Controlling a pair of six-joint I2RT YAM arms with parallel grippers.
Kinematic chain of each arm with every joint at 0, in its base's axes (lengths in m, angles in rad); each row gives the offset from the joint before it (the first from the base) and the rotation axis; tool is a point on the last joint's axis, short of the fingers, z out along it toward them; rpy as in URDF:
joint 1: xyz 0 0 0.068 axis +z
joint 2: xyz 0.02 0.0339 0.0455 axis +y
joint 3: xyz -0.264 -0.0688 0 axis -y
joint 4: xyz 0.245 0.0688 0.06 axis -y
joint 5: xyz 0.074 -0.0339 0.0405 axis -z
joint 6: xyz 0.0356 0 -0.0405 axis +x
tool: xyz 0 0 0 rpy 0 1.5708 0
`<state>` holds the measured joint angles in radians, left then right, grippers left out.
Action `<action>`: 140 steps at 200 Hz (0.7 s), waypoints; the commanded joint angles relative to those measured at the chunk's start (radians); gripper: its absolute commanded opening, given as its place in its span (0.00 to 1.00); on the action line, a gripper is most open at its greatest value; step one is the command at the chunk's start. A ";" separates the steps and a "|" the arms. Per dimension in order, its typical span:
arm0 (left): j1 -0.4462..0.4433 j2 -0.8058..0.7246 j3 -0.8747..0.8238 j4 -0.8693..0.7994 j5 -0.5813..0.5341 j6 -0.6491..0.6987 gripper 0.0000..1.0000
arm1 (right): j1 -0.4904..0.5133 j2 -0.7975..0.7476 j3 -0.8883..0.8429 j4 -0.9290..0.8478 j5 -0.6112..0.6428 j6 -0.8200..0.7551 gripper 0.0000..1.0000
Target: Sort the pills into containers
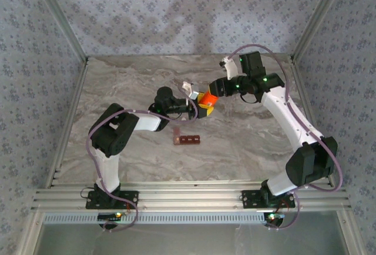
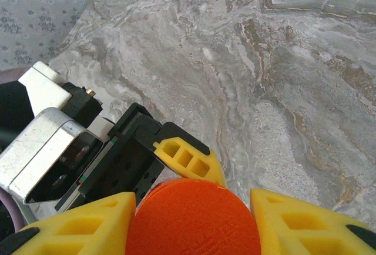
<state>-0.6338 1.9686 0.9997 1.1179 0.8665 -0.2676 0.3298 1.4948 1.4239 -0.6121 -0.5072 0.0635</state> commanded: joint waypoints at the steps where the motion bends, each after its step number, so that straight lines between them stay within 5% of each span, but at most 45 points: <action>1: -0.008 -0.031 0.004 0.095 0.008 -0.003 0.00 | 0.018 -0.020 -0.073 0.059 0.019 0.122 0.48; 62: -0.009 -0.041 -0.014 0.105 -0.024 0.005 0.00 | 0.075 -0.096 -0.223 0.222 0.165 0.357 0.48; 140: 0.004 -0.034 -0.009 0.066 0.008 0.021 0.00 | 0.027 -0.142 -0.092 0.151 0.058 0.240 0.74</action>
<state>-0.6353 1.9682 0.9661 1.1267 0.8455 -0.2592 0.3790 1.4021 1.2747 -0.4309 -0.3798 0.3504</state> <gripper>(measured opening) 0.525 0.724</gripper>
